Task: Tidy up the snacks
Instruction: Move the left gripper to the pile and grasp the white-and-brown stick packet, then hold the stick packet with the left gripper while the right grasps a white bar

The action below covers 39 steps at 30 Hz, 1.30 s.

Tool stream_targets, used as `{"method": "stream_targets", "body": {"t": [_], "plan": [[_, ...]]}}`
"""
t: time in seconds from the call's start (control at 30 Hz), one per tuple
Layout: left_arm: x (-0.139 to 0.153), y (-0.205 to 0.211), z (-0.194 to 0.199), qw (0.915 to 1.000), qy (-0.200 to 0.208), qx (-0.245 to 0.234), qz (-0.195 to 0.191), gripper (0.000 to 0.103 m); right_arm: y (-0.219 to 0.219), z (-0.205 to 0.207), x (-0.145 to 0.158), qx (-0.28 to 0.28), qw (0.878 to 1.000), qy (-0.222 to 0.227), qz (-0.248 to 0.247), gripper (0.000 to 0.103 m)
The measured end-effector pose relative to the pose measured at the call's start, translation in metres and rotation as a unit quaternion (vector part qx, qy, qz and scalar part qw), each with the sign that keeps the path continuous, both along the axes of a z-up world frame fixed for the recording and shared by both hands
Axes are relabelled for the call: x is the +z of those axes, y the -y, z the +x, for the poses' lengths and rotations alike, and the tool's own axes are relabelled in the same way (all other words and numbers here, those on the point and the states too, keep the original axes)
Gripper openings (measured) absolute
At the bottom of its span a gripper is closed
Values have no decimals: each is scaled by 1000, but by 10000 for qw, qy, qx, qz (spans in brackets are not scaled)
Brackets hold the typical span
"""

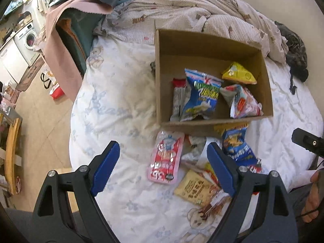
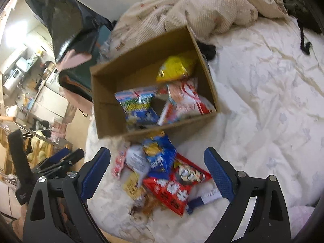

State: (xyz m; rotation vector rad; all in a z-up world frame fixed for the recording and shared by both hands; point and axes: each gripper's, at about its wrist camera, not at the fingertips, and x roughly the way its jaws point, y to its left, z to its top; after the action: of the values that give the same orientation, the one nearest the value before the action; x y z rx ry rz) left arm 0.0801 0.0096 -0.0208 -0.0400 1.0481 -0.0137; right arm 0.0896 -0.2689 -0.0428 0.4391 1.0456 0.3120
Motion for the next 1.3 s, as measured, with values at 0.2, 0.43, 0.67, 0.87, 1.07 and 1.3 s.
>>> {"method": "stream_targets", "body": {"t": [0.2,0.43,0.67,0.87,1.07,1.3], "plan": [[-10,-7,-8,9996,-144,225,46,86,2,-8,-15,31,9991,-304,284,96],[-20,-4,-6,9990,-356,224,-131,86,-3,-11,-23,76,9990,-421,150,96],[-55,21,-11,9922,-1174,-259,-323,86,5,-5,-37,-188,9971,-729,142,96],[-84,85,-33,9722,-1700,-1604,-155,74,13,-2,-43,-352,9956,-853,163,96],[-110,108,-31,9657,-1866,-1804,-67,31,15,-1,-44,-396,9950,-898,164,96],[-94,93,-30,9700,-1717,-1669,-416,15,24,-1,-43,-518,9943,-895,265,96]]}}
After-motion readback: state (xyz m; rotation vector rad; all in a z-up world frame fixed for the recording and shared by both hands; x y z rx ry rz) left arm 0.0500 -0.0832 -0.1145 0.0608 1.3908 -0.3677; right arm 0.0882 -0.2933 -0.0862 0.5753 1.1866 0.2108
